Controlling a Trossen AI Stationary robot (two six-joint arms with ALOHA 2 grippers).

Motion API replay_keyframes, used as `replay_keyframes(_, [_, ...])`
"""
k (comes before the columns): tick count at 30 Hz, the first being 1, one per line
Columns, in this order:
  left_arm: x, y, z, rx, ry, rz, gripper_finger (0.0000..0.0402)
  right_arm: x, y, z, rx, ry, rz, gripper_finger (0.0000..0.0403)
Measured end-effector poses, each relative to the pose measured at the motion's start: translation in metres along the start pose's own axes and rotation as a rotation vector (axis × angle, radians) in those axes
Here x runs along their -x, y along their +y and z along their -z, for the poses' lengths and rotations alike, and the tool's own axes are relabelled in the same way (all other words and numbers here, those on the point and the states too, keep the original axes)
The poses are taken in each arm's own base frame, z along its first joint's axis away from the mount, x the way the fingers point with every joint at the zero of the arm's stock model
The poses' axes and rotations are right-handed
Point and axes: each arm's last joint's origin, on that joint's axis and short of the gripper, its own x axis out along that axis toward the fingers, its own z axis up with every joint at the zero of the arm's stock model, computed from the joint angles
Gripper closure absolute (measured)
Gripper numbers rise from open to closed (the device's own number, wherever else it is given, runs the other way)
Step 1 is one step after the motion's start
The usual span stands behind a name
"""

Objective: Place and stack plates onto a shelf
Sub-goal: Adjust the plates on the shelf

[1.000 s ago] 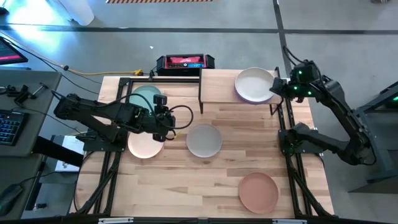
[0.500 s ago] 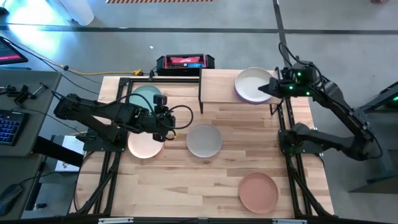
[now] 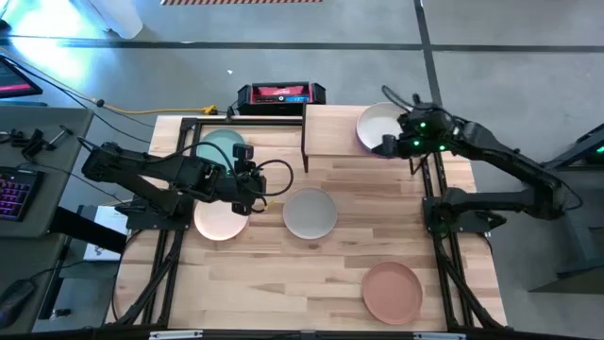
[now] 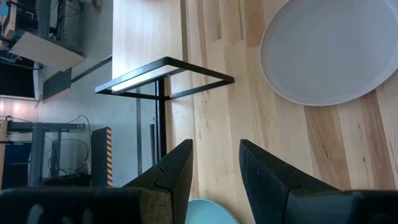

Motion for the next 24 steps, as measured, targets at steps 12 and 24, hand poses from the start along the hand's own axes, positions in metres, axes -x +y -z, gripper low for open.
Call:
replay_keyframes(12, [0.000, 0.000, 0.000, -0.210, 0.000, 0.000, 0.0282, -0.043, 0.020, 0.002, -0.060, -0.028, 0.044, 0.0194])
replay_keyframes(24, [0.000, 0.000, 0.000, -0.298, 0.000, 0.000, 0.0282, -0.066, 0.027, 0.009, -0.093, -0.072, 0.124, 0.0194])
